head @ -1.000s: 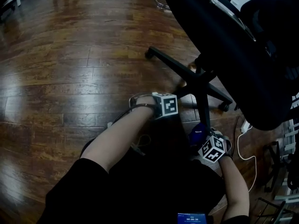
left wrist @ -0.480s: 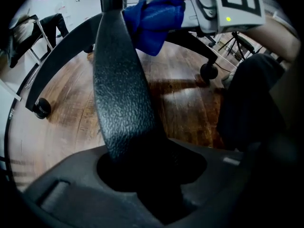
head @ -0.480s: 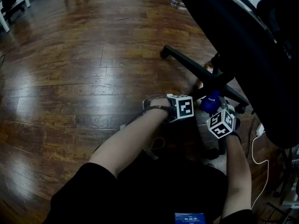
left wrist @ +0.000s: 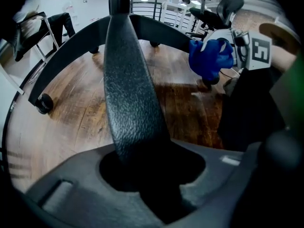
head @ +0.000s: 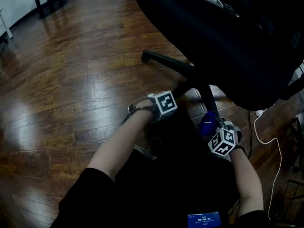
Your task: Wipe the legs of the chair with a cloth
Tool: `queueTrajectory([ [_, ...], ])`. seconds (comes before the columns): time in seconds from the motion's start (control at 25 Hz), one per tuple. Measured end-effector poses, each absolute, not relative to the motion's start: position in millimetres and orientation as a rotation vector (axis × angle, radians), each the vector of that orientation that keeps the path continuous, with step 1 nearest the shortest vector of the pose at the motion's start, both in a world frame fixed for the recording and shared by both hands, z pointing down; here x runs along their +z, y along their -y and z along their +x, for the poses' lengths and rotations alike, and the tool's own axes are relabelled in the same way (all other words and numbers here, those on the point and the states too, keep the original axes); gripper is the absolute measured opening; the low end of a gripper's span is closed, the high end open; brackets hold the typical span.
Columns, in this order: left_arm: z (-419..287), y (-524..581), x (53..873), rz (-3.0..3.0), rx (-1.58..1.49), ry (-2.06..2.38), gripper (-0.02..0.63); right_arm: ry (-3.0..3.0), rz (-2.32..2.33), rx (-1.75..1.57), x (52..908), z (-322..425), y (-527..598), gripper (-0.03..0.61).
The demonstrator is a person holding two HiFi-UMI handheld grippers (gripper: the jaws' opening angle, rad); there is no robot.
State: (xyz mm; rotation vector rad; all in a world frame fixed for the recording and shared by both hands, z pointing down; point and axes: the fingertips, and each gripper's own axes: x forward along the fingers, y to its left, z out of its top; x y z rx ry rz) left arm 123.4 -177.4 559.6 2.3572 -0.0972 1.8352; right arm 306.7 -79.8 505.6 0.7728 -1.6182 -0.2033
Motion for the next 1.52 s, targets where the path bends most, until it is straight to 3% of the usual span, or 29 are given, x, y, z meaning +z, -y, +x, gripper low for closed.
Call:
queueTrajectory([
  [0.24,149.8,144.2,555.5,2.333,1.507,0.026,0.132,1.615,0.738,-0.255,508.0,330.4,81.6,0.074],
  [0.4,199.6,83.1,548.4,2.314,1.382,-0.055,0.217,1.573,0.896,-0.191,508.3,388.5,93.3,0.069],
  [0.56,242.7,52.7,544.4,2.329,1.250,0.033,0.251,1.552,1.133,-0.003,507.3,417.4,101.3,0.072],
  [0.92,238.3,37.2,509.5,2.587,1.218,-0.323,0.461,1.760,1.137,-0.126,467.3,344.6,114.1,0.072],
  [1.28,136.8,217.2,452.1,2.987,1.129,0.191,0.463,2.030,1.050,-0.174,431.6,208.4,110.5,0.075],
  [1.52,135.2,313.5,463.4,3.092,1.264,0.467,0.463,2.018,0.928,-0.202,463.3,177.4,105.0,0.078],
])
